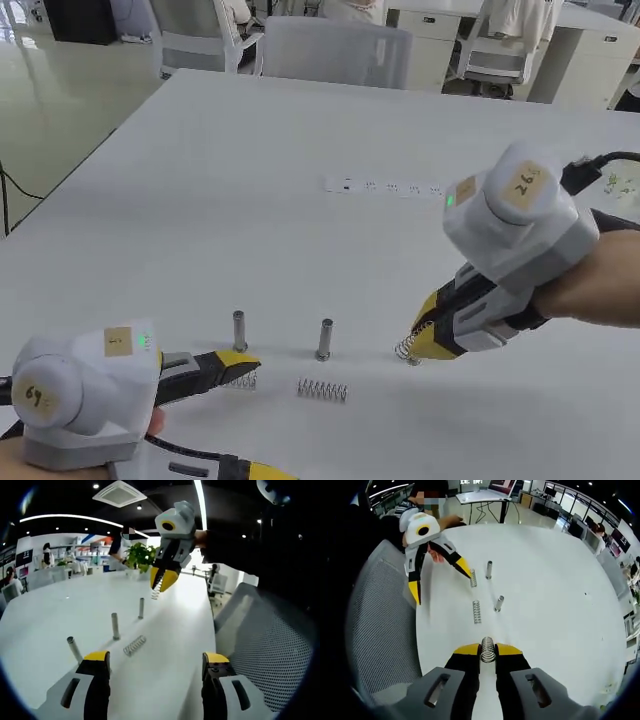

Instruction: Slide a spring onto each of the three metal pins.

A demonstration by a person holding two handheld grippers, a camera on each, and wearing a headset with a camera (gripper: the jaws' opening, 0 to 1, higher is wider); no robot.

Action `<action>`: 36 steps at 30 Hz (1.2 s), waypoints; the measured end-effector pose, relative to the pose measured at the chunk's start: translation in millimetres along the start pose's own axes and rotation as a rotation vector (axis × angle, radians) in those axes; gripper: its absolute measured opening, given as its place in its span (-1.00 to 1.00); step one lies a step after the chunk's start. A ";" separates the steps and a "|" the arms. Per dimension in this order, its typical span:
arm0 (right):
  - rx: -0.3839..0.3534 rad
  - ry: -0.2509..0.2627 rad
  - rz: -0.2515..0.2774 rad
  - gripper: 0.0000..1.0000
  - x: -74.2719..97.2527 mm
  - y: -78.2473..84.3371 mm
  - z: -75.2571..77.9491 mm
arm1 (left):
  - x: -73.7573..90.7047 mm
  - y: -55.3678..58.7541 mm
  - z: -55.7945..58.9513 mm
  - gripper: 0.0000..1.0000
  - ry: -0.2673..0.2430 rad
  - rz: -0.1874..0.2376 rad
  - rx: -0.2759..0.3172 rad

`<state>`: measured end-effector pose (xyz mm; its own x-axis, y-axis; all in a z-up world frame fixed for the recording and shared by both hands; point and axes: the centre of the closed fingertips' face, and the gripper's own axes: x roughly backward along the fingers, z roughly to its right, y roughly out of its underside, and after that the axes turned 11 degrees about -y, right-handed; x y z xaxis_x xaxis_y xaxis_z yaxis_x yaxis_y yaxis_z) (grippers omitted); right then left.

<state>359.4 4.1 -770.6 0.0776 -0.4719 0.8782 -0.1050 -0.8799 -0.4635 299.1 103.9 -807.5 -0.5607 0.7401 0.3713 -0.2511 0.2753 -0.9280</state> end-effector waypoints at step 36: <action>0.008 0.012 -0.215 -0.84 -1.2 27.3 46.5 | 5.2 0.8 -3.6 0.41 -0.030 0.018 0.011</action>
<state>402.5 -22.0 -789.8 0.0859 -0.2723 0.9584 -0.0797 -0.9607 -0.2659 298.8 110.1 -806.4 -0.5886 0.7258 0.3559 -0.2494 0.2558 -0.9340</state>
